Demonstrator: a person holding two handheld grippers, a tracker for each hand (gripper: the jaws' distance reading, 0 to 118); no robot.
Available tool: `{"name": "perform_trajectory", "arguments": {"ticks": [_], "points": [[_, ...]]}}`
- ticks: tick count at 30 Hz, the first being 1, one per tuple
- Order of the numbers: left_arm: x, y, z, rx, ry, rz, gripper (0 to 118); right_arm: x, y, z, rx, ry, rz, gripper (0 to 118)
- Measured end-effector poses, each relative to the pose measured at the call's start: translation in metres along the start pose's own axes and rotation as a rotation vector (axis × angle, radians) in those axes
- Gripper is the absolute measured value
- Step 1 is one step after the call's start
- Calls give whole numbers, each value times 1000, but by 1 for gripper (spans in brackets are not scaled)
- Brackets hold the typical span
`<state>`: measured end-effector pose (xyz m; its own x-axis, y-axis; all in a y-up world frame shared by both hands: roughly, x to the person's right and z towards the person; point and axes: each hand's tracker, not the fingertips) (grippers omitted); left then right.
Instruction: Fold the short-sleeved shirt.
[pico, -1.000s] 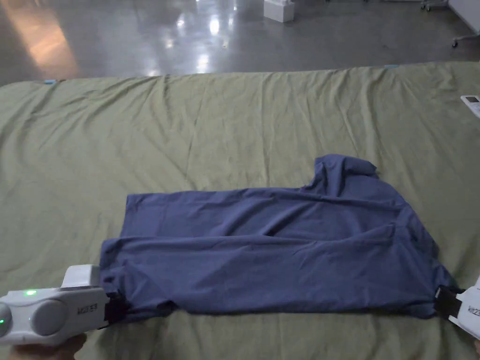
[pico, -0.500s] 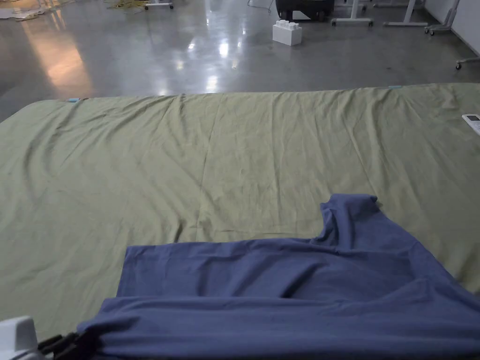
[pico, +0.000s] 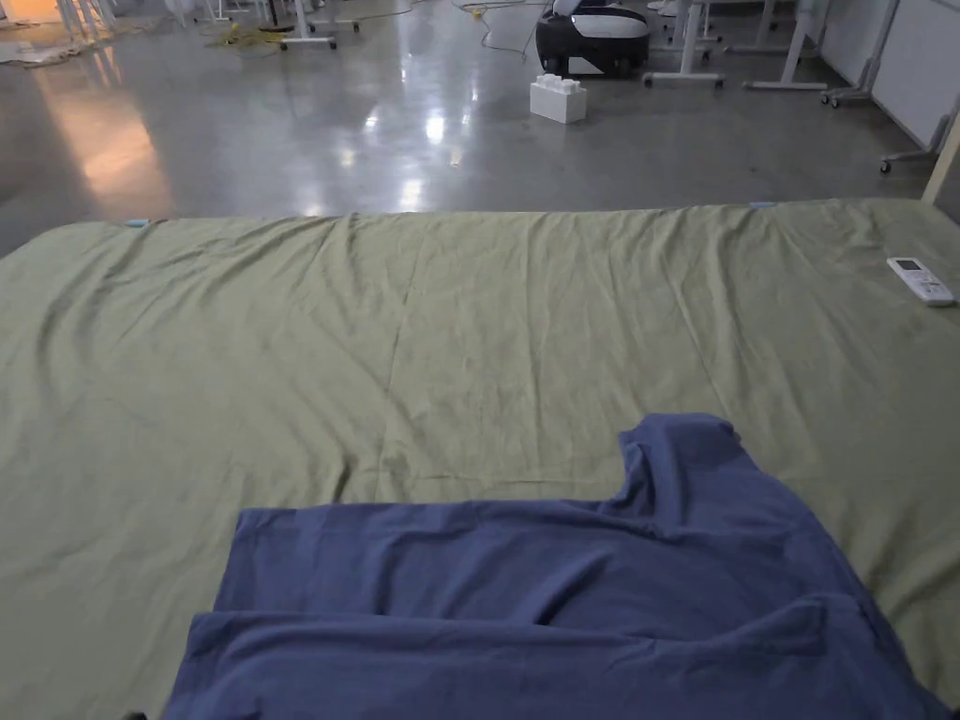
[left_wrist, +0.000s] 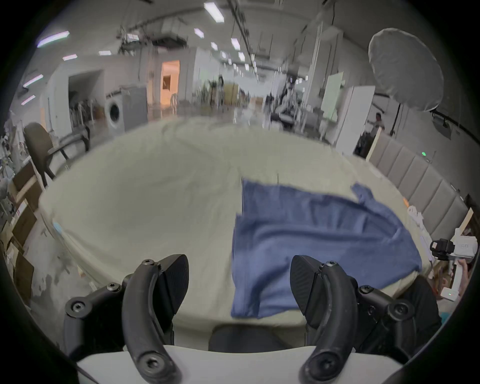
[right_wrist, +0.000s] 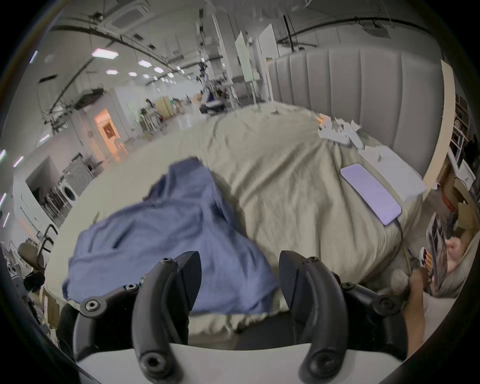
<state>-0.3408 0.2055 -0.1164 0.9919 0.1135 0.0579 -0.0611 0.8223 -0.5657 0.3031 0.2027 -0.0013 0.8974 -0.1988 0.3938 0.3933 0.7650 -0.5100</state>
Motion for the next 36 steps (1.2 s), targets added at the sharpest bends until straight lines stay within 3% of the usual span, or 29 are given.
{"name": "perform_trajectory", "arguments": {"ticks": [5, 8, 11, 12, 13, 14, 15, 16, 18, 21, 25, 31, 36], "points": [[40, 54, 80, 325, -23, -55, 82, -35, 43, 61, 269, 98, 45, 65], [74, 76, 112, 435, -27, -160, 82, -63, 58, 95, 413, 138, 168, 65], [104, 79, 119, 498, -31, -264, 78, -83, 65, 108, 481, 151, 283, 65], [109, 77, 120, 523, -33, -278, 75, -83, 64, 104, 428, 162, 253, 65], [114, 73, 120, 570, -58, -268, 67, -84, 59, 95, 312, 217, 182, 60], [118, 71, 119, 571, -92, -233, 47, -85, 59, 94, 351, 226, 220, 47], [121, 71, 118, 543, -120, -196, 29, -87, 53, 92, 347, 234, 209, 37], [126, 69, 118, 529, -130, -191, 29, -91, 51, 90, 329, 227, 213, 34], [136, 65, 115, 506, -96, -249, 12, -97, 46, 90, 319, 224, 222, 24], [142, 63, 113, 444, -70, -348, 1, -101, 41, 86, 292, 259, 208, 3], [145, 66, 117, 426, -139, -252, 1, -100, 38, 84, 310, 267, 218, 0], [141, 74, 111, 426, -129, -236, 1, -101, 42, 83, 326, 278, 232, 0], [128, 75, 77, 295, -128, -149, 1, -100, 36, 75, 298, 276, 236, 0]]}}
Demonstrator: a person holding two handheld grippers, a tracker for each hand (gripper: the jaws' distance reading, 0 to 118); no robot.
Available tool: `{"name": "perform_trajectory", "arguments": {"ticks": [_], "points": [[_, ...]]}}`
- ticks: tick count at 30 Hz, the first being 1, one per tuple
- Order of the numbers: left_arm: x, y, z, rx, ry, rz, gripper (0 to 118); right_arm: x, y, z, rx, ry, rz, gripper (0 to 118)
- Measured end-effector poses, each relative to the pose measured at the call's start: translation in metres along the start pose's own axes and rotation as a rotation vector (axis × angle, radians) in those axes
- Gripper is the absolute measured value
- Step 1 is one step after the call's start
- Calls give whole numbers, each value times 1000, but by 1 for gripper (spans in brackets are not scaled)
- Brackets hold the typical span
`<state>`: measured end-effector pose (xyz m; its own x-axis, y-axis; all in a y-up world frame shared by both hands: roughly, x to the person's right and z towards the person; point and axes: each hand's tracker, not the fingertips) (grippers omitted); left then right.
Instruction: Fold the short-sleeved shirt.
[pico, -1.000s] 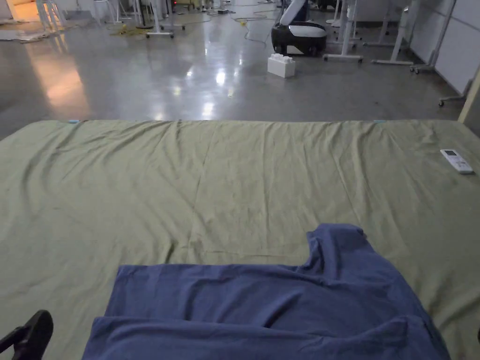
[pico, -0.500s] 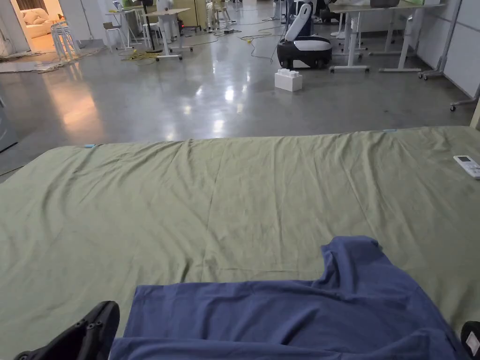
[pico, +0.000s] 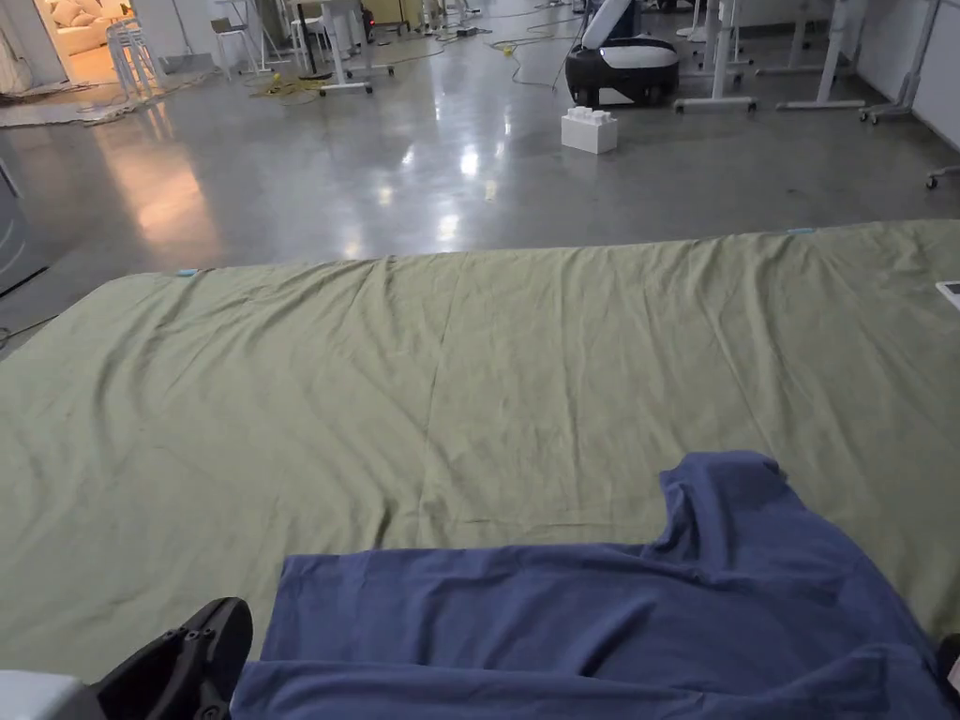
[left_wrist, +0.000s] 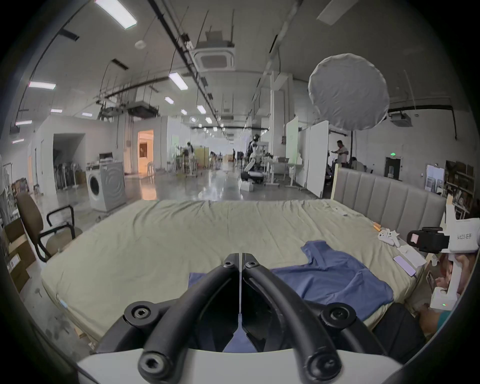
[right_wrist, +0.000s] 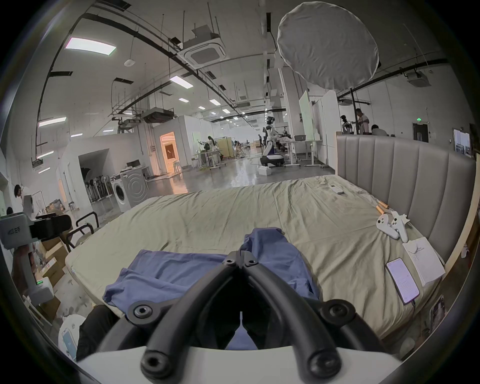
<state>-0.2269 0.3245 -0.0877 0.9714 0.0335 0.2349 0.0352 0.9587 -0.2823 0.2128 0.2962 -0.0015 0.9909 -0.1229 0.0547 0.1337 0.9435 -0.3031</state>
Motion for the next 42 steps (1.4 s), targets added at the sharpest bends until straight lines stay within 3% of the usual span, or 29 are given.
{"name": "perform_trajectory", "arguments": {"ticks": [4, 6, 8, 9, 14, 22, 24, 26, 30, 33, 34, 35, 36, 37, 42], "points": [[-29, -6, -54, -123, 8, 53, 2, 5, -10, -7, -51, -4, 7, 0], [-54, -22, -100, -180, 21, 166, 19, 10, -19, -14, -86, -5, -15, 0], [-74, -48, -151, -306, -32, 297, 43, 12, -26, -21, -150, 2, -40, 0], [-82, -60, -177, -354, -17, 286, 51, 12, -29, -24, -173, -13, -27, 0], [-107, -82, -284, -521, 78, 141, 60, 15, -40, -33, -243, -68, -16, 0], [-134, -100, -352, -614, 138, 169, 59, 25, -45, -45, -328, -113, -21, 0], [-126, -103, -355, -653, 151, 112, 40, 25, -44, -50, -340, -118, -31, 0], [-112, -101, -351, -615, 126, 48, 9, 25, -43, -55, -347, -117, -35, 0], [-93, -112, -363, -685, 126, -57, 8, 25, -38, -76, -364, -89, -18, 0], [-100, -108, -375, -738, 129, 5, 8, 35, -25, -108, -366, -55, -16, 3], [-100, -106, -377, -749, 125, -6, 8, 41, -19, -122, -371, -45, -39, 15], [-99, -105, -379, -765, 119, -23, 8, 50, -10, -143, -395, -15, -91, 46], [-98, -105, -381, -778, 113, -48, 8, 60, -3, -164, -398, 5, -122, 69], [-96, -105, -382, -783, 113, -59, 8, 69, 1, -185, -412, 9, -138, 77], [-84, -105, -376, -786, 132, -75, 8, 135, -7, -296, -477, -140, -218, 75]]}}
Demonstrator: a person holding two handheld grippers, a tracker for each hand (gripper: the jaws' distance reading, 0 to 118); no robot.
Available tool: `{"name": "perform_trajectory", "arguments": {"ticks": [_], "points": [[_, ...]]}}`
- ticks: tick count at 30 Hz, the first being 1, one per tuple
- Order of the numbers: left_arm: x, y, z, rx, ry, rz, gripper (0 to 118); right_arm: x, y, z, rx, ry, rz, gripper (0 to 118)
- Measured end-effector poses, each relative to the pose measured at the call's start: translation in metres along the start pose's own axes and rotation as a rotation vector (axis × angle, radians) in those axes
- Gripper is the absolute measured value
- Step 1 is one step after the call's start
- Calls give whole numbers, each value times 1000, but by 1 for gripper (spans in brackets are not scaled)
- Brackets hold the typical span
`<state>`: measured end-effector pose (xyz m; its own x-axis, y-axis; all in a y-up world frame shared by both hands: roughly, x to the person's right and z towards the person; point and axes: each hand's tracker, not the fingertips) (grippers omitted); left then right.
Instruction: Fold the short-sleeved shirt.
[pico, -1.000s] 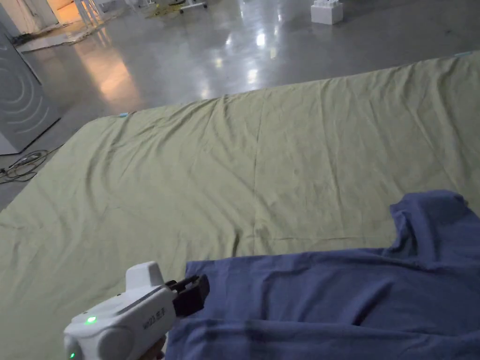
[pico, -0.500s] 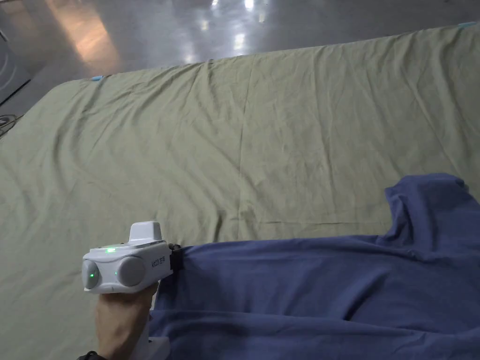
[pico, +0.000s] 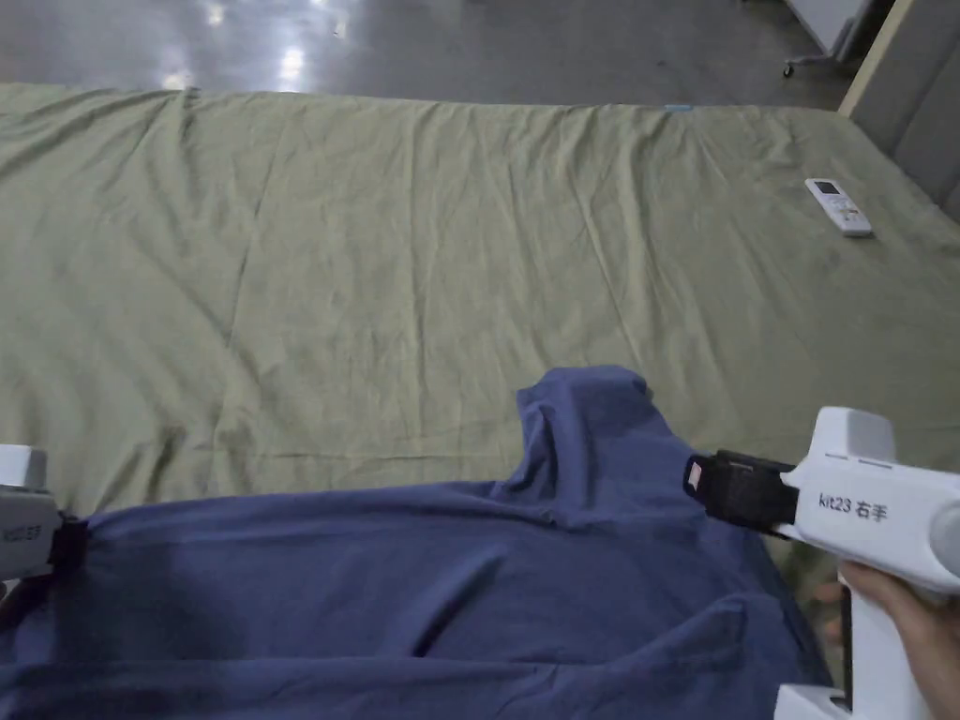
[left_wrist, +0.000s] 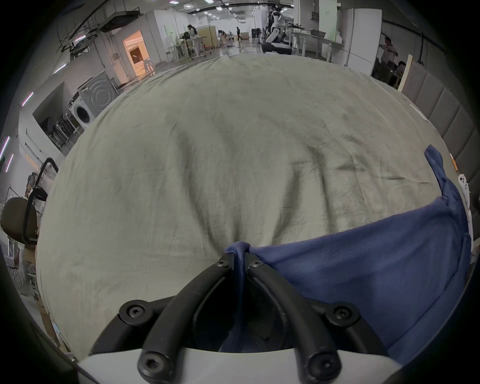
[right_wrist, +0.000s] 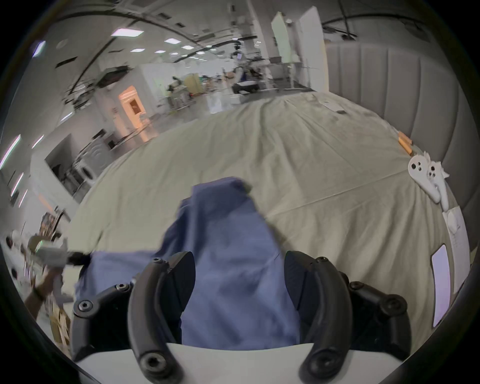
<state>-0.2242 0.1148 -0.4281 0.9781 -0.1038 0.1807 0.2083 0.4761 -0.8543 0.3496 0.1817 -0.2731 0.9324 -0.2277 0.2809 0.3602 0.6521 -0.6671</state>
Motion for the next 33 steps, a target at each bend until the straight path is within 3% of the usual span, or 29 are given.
{"name": "perform_trajectory", "arguments": {"ticks": [2, 6, 7, 10, 11, 12, 16, 20, 24, 26, 29, 33], "points": [[3, -4, 1, 17, 8, -7, 8, 9, 7, -30, -108, -83, 1, 75], [5, -4, 5, 29, 12, -16, 8, 10, 1, -65, -237, -191, 179, 74], [2, -2, 4, 27, 10, -14, 8, 8, -2, -67, -253, -196, 217, 69], [2, -3, 7, 24, 5, -6, 8, 1, -7, -59, -205, -141, 247, 37], [1, -2, 8, 30, 5, 2, 8, 0, -5, -57, -202, -128, 238, 12], [-1, -4, 13, 41, 0, 14, 7, 0, -4, -55, -196, -96, 225, 3], [-19, -7, 57, 152, -99, 112, 6, 4, 2, -29, -110, -59, 198, 3], [-43, -32, 138, 293, -187, 141, 6, 2, -5, 44, 8, 26, 128, 3], [-63, -85, 198, 327, -197, 124, 6, 10, -43, 118, 73, 19, 86, 3], [-69, -118, 214, 330, -211, 142, 6, 15, -71, 146, 88, 6, 88, 3], [-72, -167, 218, 311, -231, 177, 6, 29, -118, 179, 78, 4, 25, 3], [-64, -216, 192, 229, -220, 228, 6, 39, -172, 185, -13, -28, -19, 3]]}}
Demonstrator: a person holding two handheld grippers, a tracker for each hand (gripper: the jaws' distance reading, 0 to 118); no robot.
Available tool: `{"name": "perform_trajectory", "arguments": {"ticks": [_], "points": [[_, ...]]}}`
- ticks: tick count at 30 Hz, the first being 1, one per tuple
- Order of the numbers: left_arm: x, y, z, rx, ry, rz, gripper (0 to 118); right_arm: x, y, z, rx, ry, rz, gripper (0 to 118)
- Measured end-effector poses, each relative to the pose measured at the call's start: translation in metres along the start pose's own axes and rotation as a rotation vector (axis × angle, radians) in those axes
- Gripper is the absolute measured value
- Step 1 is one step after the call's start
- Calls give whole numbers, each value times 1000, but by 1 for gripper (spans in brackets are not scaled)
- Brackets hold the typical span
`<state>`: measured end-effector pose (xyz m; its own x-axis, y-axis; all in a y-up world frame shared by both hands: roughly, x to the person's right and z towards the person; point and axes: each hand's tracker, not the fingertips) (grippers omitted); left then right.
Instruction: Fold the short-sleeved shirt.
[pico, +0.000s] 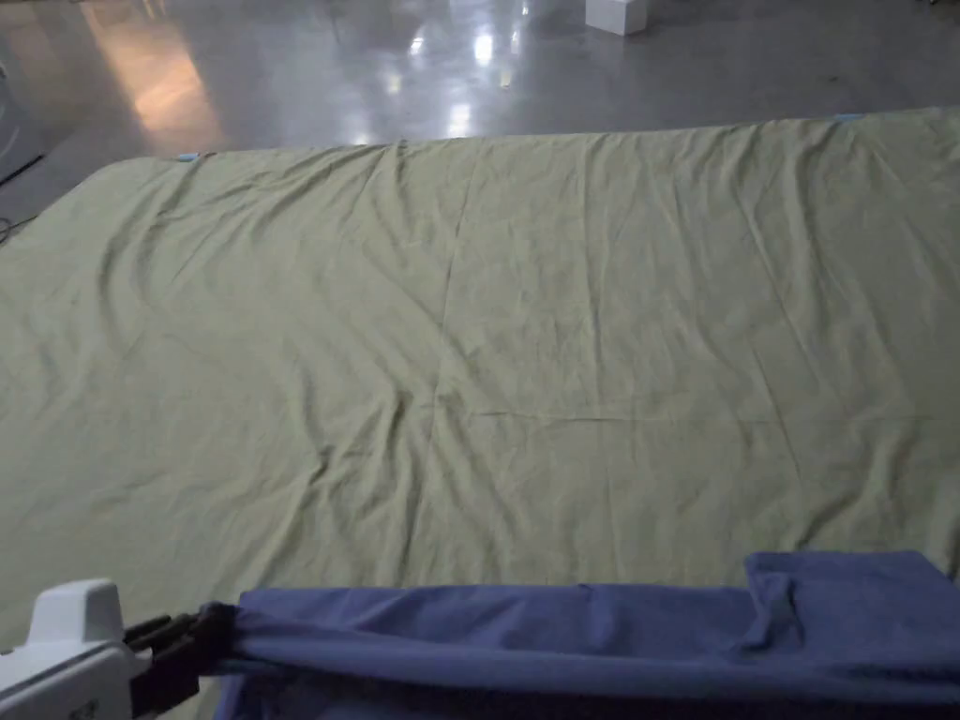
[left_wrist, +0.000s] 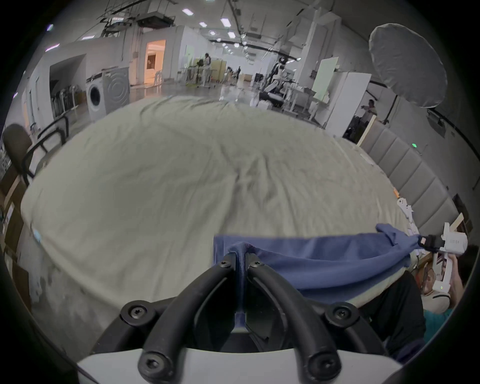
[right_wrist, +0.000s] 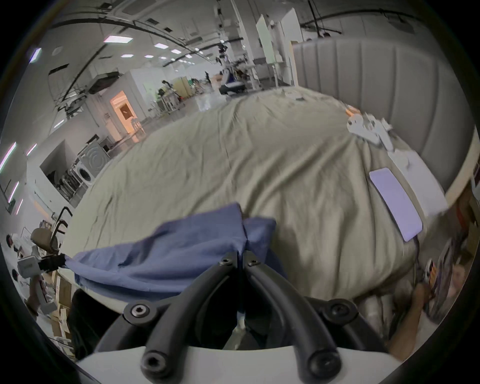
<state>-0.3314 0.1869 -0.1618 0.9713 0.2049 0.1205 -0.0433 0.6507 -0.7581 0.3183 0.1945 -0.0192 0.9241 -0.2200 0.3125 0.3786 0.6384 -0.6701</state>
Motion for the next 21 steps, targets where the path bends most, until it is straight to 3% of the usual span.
{"name": "perform_trajectory", "arguments": {"ticks": [5, 7, 8, 9, 10, 11, 17, 21], "points": [[-18, -27, -29, -40, 19, 32, 7, 3, -19, -17, -12, -16, -12, 3], [-21, -31, -32, -34, 25, 42, 21, 1, -17, -23, -3, -29, -10, 4], [-23, -33, -33, -30, 56, 44, 43, 0, -16, -25, 4, -44, -9, 18], [-24, -35, -31, -27, 91, 36, 63, 1, -14, -26, 1, -79, 0, 41], [-26, -36, -29, -26, 98, 33, 78, 2, -13, -26, 0, -108, 13, 64], [-28, -36, -24, -17, 98, 33, 81, 3, -13, -24, 12, -116, 25, 75], [-6, -10, 46, 198, 114, -50, 81, 6, -2, 25, 172, -119, 4, 74], [48, 4, 114, 440, 93, -135, 81, -27, 5, 80, 399, -93, 39, 74]]}}
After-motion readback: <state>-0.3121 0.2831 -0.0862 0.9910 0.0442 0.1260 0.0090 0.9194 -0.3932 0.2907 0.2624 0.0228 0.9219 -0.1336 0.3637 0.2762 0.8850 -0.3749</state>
